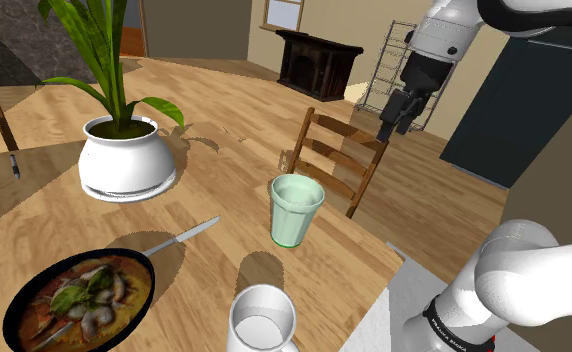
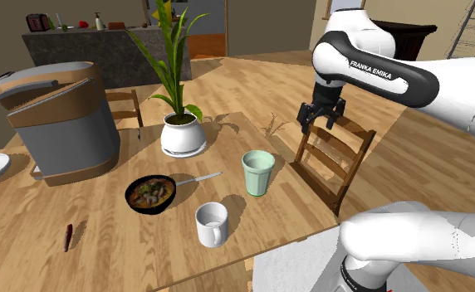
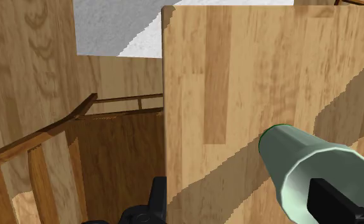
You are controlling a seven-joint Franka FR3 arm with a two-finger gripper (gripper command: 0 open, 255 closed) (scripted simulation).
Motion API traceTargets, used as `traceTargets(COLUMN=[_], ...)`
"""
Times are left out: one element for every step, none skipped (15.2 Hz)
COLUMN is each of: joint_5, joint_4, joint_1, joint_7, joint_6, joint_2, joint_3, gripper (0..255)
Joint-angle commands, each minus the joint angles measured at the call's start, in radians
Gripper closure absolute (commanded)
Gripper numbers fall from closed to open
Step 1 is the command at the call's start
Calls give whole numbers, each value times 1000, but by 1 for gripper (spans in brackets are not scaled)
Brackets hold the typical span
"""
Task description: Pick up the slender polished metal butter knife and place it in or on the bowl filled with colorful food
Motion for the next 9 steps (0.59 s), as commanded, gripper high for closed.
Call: traceTargets(joint_5=[0, 19, 38, 58, 78, 98, 118, 138, 157], joint_4=[0, -18, -34, -48, -60, -70, -78, -84, -88], joint_1=[0, -4, -8, -13, -17, -21, -24, -29, -34], joint_7=[0, 52, 104, 156, 207, 259, 312, 364, 415], joint_6=[0, 9, 19, 29, 40, 51, 63, 76, 90], joint_2=[0, -8, -14, -17, -19, -18, -14, -8, 0], joint_3=[0, 28, 57, 86, 115, 145, 175, 206, 237], gripper=[0, 0, 0, 0, 0, 0, 0, 0, 0])
